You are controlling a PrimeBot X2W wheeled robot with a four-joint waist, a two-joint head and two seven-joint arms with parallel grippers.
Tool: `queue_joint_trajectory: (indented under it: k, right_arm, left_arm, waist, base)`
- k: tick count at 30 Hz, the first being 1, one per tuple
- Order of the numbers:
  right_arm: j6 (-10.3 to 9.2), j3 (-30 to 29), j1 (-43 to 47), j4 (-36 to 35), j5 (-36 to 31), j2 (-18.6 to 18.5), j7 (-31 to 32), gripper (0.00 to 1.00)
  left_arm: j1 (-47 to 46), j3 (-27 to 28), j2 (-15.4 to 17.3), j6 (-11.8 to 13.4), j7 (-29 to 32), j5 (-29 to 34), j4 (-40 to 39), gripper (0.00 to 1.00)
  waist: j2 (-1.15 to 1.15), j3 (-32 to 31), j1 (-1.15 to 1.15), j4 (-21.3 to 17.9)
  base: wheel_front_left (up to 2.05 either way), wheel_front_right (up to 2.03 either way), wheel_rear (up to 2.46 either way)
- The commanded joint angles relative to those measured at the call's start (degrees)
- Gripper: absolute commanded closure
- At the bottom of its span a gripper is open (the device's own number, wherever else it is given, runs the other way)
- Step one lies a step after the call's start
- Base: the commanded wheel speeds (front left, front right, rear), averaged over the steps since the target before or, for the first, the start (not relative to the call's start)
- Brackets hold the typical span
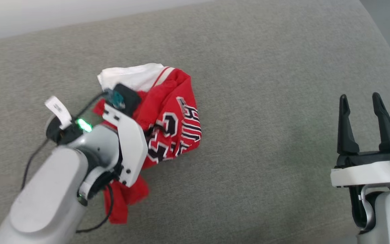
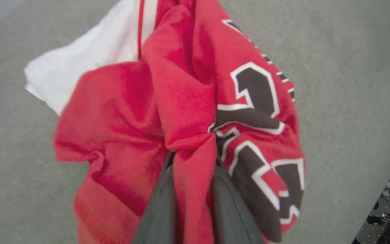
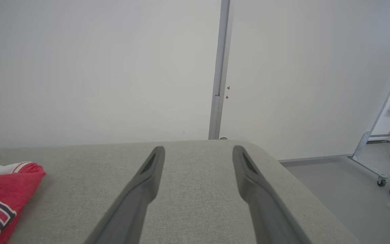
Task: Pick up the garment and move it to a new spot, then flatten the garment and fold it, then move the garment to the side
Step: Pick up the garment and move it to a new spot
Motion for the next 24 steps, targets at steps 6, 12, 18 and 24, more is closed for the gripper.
queue_joint_trajectory:
  k: [6,12,18,24]
  right_arm:
    - [-0.01,1.16,-1.25,0.84,0.52,0.4,-0.27,0.0]
    - [-0.02,2.49,-2.06,1.59,0.58,0.4,-0.27,0.0]
    - [-0.02,3.66,-2.48,2.06,-0.07,-0.09,-0.27,0.0]
    - [-0.01,3.78,-0.78,2.45,0.07,-1.56,-0.27,0.0]
  left_arm:
    - [1.78,-3.42,-2.55,-1.71,-2.61,-0.4,11.18,1.0]
    - [0.64,-6.17,-5.19,-2.85,-5.07,-1.19,19.89,0.8]
    - [-1.99,-6.08,-4.41,-3.56,-10.47,-2.74,21.78,0.0]
    - [-1.77,-2.63,-3.25,-3.64,-20.35,-3.68,18.46,0.0]
  waist:
    - [0.0,1.15,0.0,-1.54]
    - [0.0,0.95,0.0,-0.92]
    - [0.0,-0.92,0.0,0.72]
    - [0.0,-4.56,0.0,3.71]
  base:
    - [0.0,0.0,0.0]
    - [0.0,0.0,0.0]
    - [0.0,0.0,0.0]
    - [0.0,0.0,0.0]
